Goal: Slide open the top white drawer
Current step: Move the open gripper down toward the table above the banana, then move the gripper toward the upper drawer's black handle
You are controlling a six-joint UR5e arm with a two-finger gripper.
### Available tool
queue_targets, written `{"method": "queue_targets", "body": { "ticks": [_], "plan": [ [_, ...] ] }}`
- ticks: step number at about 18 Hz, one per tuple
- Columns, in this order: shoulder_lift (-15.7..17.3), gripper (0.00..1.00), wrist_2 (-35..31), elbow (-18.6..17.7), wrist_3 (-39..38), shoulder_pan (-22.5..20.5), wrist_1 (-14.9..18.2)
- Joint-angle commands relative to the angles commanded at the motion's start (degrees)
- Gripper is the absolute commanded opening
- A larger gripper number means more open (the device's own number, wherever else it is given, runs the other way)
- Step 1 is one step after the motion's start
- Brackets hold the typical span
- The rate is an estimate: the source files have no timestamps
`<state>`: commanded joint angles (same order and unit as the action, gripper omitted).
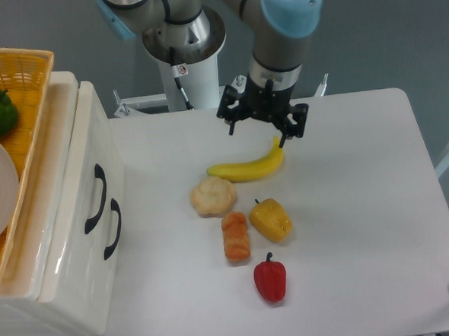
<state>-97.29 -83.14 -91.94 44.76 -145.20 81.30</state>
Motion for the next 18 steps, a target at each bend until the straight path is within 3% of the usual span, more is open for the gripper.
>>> {"method": "queue_targets", "body": {
  "ticks": [5,12,18],
  "plan": [
    [-3.9,1.0,0.0,3.9,-11.2,3.6,0.0],
    [-6.4,1.0,1.5,4.7,-20.2,8.5,-2.7],
    [-6.7,1.0,5.1,4.7,-20.5,9.9,-2.9]
  ]
}}
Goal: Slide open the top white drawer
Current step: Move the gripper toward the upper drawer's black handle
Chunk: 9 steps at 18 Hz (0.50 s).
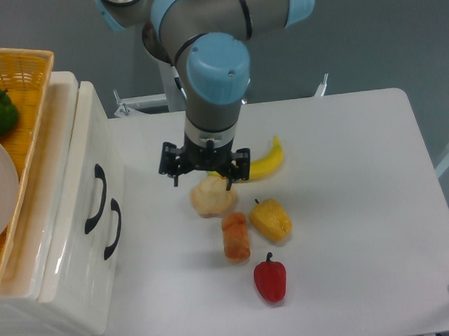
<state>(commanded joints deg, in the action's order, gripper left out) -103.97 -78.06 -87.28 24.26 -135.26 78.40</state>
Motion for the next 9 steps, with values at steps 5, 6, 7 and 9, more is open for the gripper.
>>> {"method": "queue_targets", "body": {
  "ticks": [5,6,7,9],
  "plan": [
    [-0.9,1.0,0.2,-0.1,-0.1,2.8,0.2],
    [-1.0,1.0,0.2,-0.3,-0.3,3.0,0.3],
    [-0.9,1.0,0.4,-0.4,-0.7,3.3,0.4],
    [-0.8,1.0,1.6,-0.3,-1.4,3.5,0.4]
  ]
}}
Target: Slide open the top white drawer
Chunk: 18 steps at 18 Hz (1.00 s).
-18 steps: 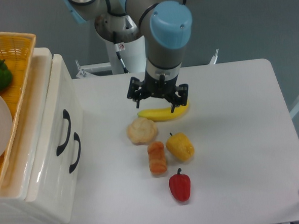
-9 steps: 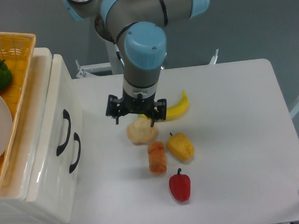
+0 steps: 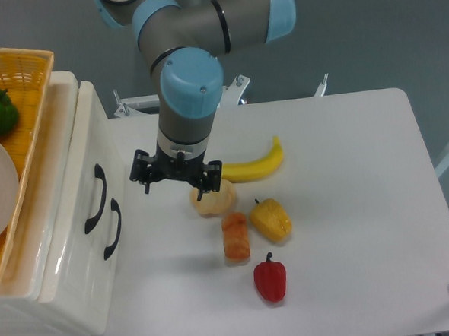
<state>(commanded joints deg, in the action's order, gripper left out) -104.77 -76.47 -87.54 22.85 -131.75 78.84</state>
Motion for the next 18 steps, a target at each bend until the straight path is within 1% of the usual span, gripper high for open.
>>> {"method": "queue_targets", "body": {
  "ticks": [6,10,18],
  "plan": [
    [-0.2,1.0,5.3,0.2,-1.7,0.1,-0.1],
    [-0.7,1.0,6.6,0.3,-3.6,0.1,-0.3],
    [-0.6,1.0,8.4,-0.2,-8.0,0.7,0.1]
  ]
}}
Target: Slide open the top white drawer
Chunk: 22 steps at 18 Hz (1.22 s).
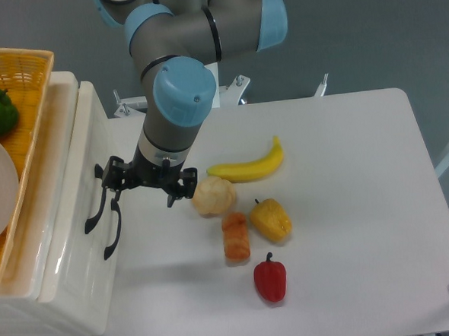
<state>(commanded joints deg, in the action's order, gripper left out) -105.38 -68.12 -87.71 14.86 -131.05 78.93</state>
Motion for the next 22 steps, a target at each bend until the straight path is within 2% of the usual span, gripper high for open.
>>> {"method": "queue_targets", "body": {
  "ticks": [22],
  "plan": [
    [-0.5,1.0,1.2,-0.4,-1.8,2.0,0.0]
  ]
}}
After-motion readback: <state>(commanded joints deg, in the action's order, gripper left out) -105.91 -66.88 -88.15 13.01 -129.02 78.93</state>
